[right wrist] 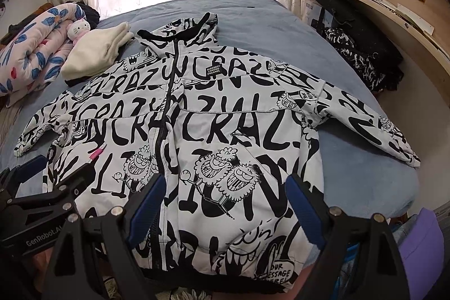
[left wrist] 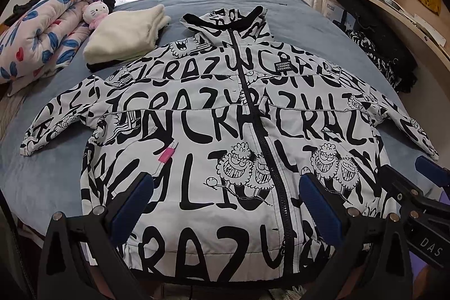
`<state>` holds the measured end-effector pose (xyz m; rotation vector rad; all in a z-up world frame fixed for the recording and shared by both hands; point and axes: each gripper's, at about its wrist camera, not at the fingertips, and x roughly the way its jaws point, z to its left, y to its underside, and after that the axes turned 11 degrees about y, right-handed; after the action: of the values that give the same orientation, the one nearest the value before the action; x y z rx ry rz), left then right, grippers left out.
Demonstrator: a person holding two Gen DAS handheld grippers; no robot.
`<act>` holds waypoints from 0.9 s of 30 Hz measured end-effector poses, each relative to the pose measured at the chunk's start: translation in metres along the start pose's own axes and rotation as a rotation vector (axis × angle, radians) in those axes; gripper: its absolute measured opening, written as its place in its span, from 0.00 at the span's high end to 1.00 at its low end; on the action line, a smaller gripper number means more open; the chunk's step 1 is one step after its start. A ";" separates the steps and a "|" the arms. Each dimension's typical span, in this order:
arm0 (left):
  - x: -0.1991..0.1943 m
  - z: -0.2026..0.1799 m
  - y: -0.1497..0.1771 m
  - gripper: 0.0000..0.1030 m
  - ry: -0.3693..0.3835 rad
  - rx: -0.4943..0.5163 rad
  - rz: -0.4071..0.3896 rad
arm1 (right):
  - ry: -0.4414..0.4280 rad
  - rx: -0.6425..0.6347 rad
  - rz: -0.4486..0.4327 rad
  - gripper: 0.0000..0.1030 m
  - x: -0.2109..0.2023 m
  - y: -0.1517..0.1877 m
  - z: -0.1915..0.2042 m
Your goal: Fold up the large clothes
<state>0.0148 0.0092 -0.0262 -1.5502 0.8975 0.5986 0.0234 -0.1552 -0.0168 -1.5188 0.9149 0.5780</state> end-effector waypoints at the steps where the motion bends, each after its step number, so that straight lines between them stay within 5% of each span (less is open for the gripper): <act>1: 0.000 0.000 0.000 0.00 -0.001 0.000 0.002 | 0.001 0.000 0.001 0.15 0.000 0.000 0.000; 27: 0.002 0.012 -0.003 0.00 -0.011 -0.018 0.007 | -0.009 -0.020 0.001 0.15 0.002 0.000 0.013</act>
<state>0.0192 0.0202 -0.0284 -1.5592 0.8919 0.6217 0.0261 -0.1427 -0.0206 -1.5330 0.9049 0.5959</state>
